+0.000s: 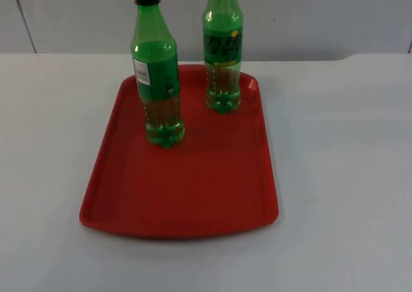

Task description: Place the bottle upright on the tray.

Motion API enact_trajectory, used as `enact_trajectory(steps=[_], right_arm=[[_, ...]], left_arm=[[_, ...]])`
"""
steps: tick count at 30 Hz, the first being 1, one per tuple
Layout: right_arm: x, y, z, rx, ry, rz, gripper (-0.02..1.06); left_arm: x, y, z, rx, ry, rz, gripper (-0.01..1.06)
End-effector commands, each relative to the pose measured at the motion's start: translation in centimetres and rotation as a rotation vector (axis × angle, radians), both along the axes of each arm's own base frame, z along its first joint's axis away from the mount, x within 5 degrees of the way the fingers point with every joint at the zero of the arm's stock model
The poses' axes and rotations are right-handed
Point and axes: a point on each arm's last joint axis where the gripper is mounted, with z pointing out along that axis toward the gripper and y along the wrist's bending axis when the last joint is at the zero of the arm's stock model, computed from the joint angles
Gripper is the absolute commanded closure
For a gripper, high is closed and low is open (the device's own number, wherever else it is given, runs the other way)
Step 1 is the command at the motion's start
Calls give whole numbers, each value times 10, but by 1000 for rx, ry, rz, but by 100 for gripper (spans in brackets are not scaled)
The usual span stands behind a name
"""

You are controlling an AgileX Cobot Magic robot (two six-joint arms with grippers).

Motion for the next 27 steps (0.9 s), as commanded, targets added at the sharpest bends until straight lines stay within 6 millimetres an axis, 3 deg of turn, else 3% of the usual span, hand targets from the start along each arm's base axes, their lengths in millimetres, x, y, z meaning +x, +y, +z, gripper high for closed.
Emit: enact_trajectory(steps=[1, 27], right_arm=[[1, 0, -3, -11, 4, 2, -1], [0, 1, -3, 36, 15, -11, -1]], left_arm=[[0, 0, -1, -2, -1, -10, 0], [0, 0, -1, -2, -1, -10, 0]])
